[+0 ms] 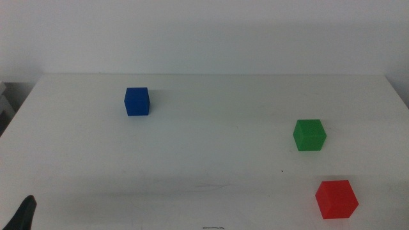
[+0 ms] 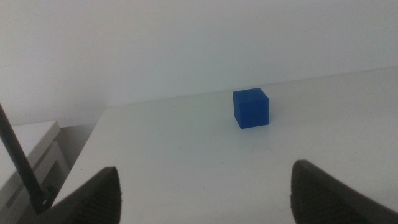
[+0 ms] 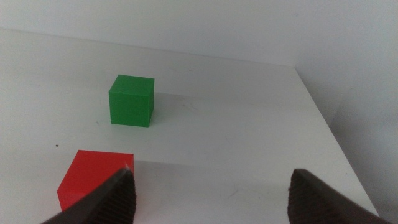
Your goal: Stack red cubes first, then green, then blue cubes in a specific spot.
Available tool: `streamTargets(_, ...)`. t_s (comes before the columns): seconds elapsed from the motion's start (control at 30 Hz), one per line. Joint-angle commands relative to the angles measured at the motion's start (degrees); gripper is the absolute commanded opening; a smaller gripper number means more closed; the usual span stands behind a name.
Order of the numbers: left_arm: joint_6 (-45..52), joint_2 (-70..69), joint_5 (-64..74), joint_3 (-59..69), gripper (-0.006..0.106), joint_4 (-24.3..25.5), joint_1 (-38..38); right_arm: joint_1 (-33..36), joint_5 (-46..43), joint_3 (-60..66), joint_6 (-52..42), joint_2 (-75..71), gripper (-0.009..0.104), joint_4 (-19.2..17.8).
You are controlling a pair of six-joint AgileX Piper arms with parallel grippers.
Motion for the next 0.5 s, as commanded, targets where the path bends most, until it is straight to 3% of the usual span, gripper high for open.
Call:
streamTargets(0.0,-0.23,-0.93,-4.98,-0.17,0.094,-0.23,-0.03,-0.37,-4.58,-1.02,-0.27,-1.14,0.063,-0.50)
streamTargets(0.3,-0.23,-0.93,-4.98,-0.17,0.094,-0.23,-0.03,-0.37,-4.58,-1.02,7.77,-1.14,0.094,-0.32)
streamTargets(0.47,-0.23,-0.93,-4.98,-0.17,0.094,-0.23,-0.03,-0.37,-4.58,-1.02,7.85,-1.14,0.094,-0.69)
